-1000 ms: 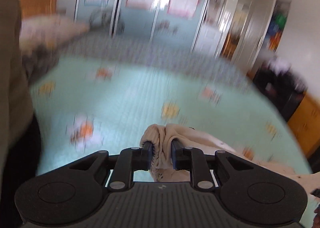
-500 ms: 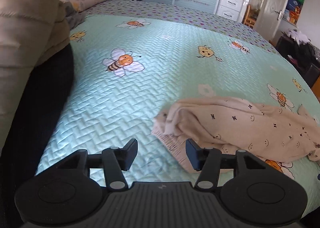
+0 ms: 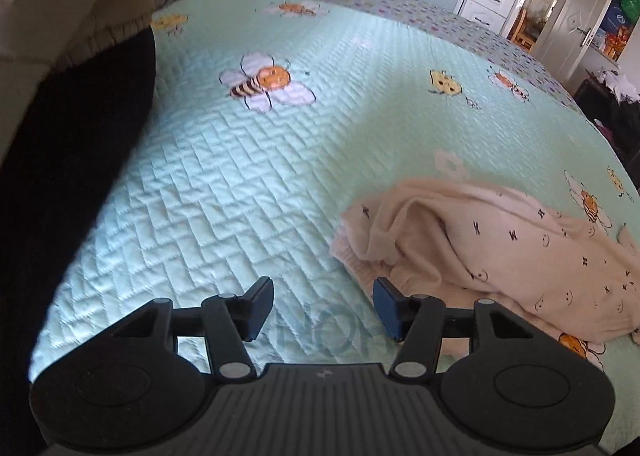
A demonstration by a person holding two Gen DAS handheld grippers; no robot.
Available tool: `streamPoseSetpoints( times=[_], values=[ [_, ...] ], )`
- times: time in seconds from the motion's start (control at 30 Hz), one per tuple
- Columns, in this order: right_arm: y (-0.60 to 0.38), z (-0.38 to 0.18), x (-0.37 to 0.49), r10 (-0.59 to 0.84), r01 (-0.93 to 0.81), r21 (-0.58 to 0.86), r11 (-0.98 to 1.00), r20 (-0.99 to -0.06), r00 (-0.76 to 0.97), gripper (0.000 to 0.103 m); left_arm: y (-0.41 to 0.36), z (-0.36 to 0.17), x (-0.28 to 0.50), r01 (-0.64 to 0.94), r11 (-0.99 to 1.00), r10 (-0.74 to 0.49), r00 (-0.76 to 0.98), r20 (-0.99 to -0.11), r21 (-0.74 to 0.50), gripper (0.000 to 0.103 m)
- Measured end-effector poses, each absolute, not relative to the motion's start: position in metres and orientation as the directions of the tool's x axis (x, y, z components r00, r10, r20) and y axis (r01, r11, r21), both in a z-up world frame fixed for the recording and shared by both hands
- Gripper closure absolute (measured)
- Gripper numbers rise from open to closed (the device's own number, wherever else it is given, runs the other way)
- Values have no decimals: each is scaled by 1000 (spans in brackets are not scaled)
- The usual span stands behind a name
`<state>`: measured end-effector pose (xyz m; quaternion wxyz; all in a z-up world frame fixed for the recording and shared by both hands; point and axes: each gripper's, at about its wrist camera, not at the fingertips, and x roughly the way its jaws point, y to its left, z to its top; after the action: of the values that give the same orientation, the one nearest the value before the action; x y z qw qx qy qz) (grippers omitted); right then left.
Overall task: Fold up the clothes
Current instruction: 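Lower the pants onto the bedspread and open the left tool, then move the left tool to the ribbed waistband and close on it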
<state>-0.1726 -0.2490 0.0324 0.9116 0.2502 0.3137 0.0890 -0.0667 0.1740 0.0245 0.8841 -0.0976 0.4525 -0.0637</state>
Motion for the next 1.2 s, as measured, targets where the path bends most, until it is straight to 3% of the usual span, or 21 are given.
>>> streamPoseSetpoints(
  times=[0.37,0.47,0.57,0.87,1.2],
  values=[
    [-180,31,-130,367,-160,385,909,-555,746,17,173,-3,-85,28,934,-307,573,-760,-357,45],
    [-170,29,-121,386,-175,392,903,-561,733,21,173,-9,-81,24,932,-310,574,-758,-363,44],
    [-158,28,-116,394,-202,370,907,-572,719,22,178,-14,-73,11,922,-322,580,-748,-388,40],
    [-140,25,-110,407,-236,351,906,-574,710,22,186,-23,-58,38,853,-438,595,-674,-521,2],
    [-142,18,-110,399,-209,366,907,-590,702,22,214,-40,-49,-39,669,-565,623,-541,-742,1]
  ],
)
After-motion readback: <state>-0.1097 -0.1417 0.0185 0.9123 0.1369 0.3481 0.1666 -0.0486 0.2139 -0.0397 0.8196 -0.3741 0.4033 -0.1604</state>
